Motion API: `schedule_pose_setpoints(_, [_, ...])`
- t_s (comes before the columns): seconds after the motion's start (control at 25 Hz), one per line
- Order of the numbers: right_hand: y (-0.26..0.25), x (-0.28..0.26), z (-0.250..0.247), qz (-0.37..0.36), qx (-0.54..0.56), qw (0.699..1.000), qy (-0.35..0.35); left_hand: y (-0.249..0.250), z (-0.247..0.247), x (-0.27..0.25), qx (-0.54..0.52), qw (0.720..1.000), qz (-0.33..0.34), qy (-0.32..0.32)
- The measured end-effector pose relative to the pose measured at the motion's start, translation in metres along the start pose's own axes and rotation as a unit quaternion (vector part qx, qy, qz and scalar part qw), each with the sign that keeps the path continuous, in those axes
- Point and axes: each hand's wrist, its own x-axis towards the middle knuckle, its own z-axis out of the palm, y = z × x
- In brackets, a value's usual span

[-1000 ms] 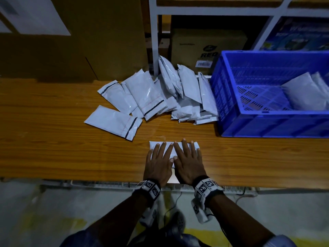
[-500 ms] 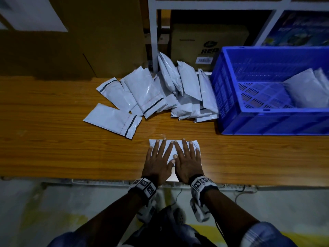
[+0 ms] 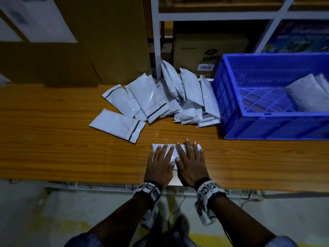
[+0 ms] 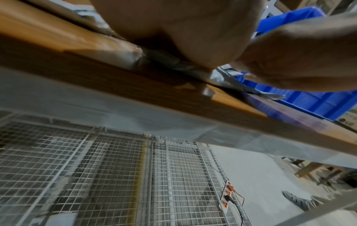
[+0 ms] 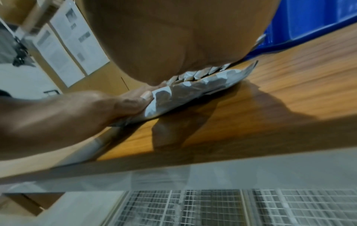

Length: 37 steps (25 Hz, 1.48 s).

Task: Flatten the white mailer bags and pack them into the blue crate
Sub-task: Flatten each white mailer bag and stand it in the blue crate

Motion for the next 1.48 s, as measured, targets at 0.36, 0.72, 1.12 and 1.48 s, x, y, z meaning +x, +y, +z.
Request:
schedule_pose_setpoints(0.36, [0.002, 0.008, 0.021, 0.019, -0.003, 1.0, -0.017, -0.007, 0.013, 0.003, 0.006, 1.0, 0.014, 0.016])
schedule_pose_setpoints(0.72, [0.002, 0.011, 0.014, 0.023, 0.001, 0.998, -0.052, -0.021, 0.0, 0.01, 0.029, 0.995, 0.069, -0.067])
schedule_pose_setpoints(1.12, [0.006, 0.005, -0.005, -0.018, 0.034, 0.991, -0.127, -0.01, -0.053, 0.027, 0.103, 0.975, 0.072, -0.184])
schedule_pose_setpoints(1.48, [-0.011, 0.014, -0.031, -0.048, -0.056, 0.994, -0.08, -0.021, -0.065, 0.03, 0.043, 0.987, 0.064, -0.143])
